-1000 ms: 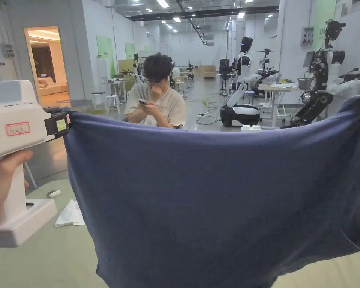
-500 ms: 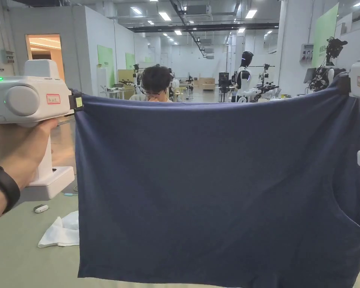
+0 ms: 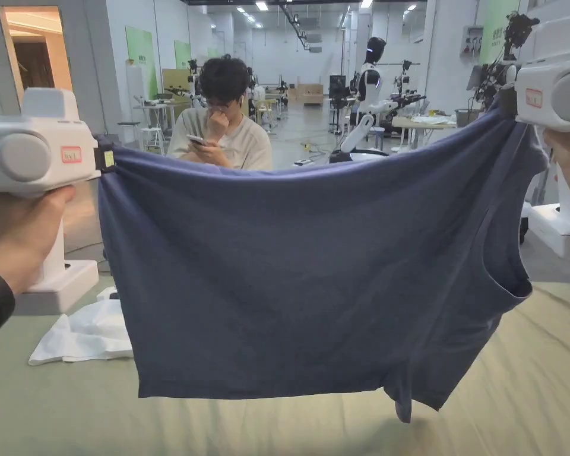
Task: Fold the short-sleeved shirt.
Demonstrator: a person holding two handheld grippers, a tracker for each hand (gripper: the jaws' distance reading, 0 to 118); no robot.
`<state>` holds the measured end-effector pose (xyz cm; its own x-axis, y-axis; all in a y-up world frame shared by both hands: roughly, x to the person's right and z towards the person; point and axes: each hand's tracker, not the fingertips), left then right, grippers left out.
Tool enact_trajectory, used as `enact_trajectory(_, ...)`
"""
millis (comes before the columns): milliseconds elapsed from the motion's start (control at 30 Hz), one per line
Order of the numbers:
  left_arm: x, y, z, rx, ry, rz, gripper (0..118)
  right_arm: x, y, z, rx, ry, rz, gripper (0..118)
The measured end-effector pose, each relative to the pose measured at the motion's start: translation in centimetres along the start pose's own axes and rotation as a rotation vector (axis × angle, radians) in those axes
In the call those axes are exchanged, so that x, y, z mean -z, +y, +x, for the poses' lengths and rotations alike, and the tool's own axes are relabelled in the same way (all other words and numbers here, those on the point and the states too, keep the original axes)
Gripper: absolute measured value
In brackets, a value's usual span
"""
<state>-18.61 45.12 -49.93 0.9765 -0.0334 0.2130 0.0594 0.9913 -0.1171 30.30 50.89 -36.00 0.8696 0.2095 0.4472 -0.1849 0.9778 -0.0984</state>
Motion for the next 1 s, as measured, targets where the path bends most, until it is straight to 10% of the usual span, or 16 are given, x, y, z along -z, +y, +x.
enact_trajectory(400, -5.1, -17.3, 1.7, -0.153, -0.106, -0.232, 0, -5.3, -17.3, -2.2, -0.004, 0.128, -0.216, 0)
enact_trajectory(1000, -32.6, -39.6, -4.3, -0.276, -0.230, -0.522, 0, -36.5, -40.5, 6.1, 0.284, 0.165, -0.591, 0)
